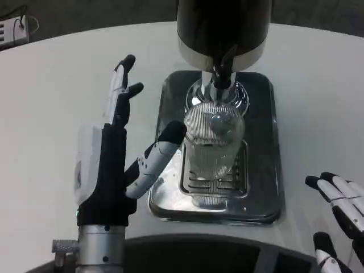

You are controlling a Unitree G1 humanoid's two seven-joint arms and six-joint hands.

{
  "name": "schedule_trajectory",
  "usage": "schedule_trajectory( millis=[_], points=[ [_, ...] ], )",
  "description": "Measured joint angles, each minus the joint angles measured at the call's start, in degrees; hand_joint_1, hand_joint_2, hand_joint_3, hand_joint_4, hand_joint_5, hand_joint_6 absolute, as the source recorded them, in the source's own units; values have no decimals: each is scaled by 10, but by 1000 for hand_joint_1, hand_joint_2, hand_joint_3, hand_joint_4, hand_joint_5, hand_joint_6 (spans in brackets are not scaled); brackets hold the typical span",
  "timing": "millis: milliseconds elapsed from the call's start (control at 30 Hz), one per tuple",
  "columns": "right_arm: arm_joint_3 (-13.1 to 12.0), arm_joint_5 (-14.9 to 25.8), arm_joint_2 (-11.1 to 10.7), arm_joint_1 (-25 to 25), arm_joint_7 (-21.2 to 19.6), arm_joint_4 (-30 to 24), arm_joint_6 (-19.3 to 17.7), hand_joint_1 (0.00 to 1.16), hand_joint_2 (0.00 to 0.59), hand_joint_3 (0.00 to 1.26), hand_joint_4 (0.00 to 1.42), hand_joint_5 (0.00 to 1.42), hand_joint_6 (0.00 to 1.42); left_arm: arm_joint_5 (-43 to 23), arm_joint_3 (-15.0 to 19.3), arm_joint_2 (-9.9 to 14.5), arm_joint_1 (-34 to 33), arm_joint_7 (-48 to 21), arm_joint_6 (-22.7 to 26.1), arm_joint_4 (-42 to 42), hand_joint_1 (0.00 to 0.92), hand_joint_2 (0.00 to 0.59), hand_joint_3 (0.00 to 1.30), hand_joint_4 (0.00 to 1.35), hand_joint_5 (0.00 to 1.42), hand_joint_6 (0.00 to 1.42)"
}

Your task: Grasp the cup under the faucet to collect the drink, then remove the cup.

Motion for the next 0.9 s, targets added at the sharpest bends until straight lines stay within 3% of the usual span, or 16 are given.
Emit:
schedule_trajectory(
  millis=[433,900],
  points=[
    [9,-5,6,7,0,-9,-4,80,586,127,87,123,229,-22,6,-11,-25,-140,85,-183,0,150,0,0,111,55],
    [12,-6,10,8,0,-10,-4,80,586,127,87,123,229,-27,-24,-15,-79,-249,174,-227,0,162,0,0,113,43]
  ],
)
